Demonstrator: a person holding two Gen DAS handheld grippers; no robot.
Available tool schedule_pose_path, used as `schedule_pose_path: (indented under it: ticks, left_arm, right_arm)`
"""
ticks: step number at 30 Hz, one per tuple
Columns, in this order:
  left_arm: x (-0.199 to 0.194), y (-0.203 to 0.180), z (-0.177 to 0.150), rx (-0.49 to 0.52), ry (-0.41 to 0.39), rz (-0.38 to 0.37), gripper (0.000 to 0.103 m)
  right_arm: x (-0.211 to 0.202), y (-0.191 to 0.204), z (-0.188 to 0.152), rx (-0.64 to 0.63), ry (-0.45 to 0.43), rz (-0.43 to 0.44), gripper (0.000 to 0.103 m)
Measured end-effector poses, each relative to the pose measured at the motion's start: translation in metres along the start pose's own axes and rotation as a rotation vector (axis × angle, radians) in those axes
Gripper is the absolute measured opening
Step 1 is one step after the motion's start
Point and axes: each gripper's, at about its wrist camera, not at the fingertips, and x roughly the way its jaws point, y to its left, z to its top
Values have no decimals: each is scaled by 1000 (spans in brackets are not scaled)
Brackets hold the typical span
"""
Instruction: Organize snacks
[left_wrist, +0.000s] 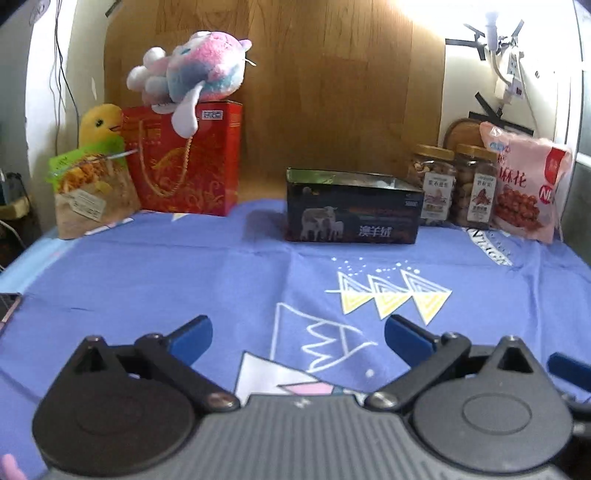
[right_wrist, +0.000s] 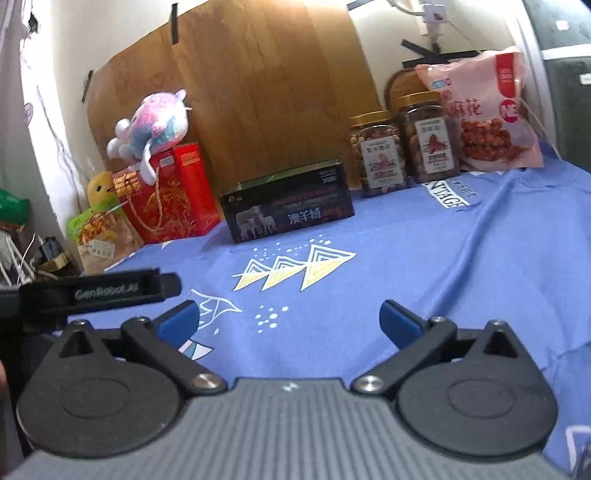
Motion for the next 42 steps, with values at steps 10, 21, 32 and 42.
schedule_pose_path:
  ticks: [10,21,32,42]
  left_arm:
    - [-10,-6,-3,27,-8,58,103]
    - [6,-6,-9,-18,65,-41,103]
    - [48,6,4,-43,7,-4,103]
    - [108,-3,21,-7,35,25,103]
  right_arm:
    - [-11,1,-2,7,-17,-16,103]
    - [1,-7,2,-32,-4,-42,103]
    - [62,-7,26,-146,-3,-124,103]
    - [106,-8,45,-113,-12,-167,103]
